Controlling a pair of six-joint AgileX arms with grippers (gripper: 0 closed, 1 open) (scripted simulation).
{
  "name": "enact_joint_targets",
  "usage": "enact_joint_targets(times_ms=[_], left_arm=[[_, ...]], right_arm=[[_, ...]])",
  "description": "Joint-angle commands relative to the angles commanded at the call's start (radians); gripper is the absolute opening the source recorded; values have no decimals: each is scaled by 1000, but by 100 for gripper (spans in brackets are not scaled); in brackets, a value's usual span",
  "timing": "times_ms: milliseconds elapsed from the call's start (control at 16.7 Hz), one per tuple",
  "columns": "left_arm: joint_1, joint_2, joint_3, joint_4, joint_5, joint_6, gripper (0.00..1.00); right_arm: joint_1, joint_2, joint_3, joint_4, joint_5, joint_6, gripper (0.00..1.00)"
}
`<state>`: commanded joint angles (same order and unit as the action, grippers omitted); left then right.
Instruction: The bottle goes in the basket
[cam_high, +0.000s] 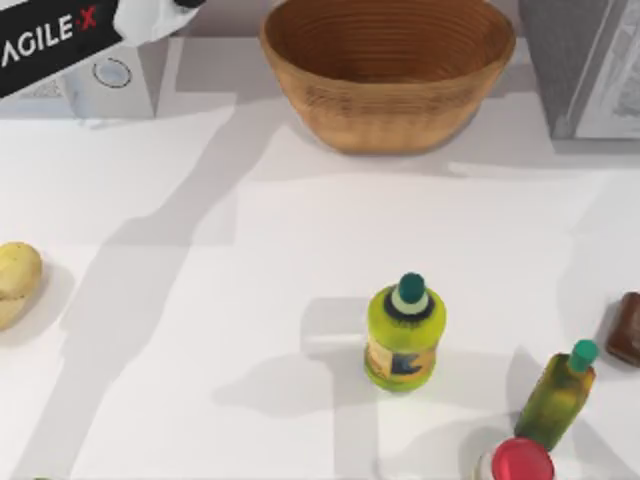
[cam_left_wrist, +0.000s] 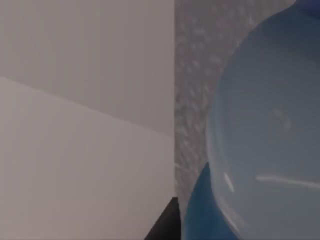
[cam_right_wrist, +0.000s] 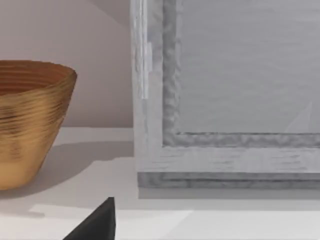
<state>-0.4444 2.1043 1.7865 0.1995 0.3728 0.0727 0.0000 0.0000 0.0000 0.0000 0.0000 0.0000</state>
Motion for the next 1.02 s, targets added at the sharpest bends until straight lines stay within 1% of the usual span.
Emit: enact_joint_targets(times_ms=[420,1020], left_arm=[[0,7,21,10,2,3,0],[-31,215,201,11,-28,-6,0]], right_arm=[[0,0,0,0,0,0,100],[0,0,0,0,0,0,100]])
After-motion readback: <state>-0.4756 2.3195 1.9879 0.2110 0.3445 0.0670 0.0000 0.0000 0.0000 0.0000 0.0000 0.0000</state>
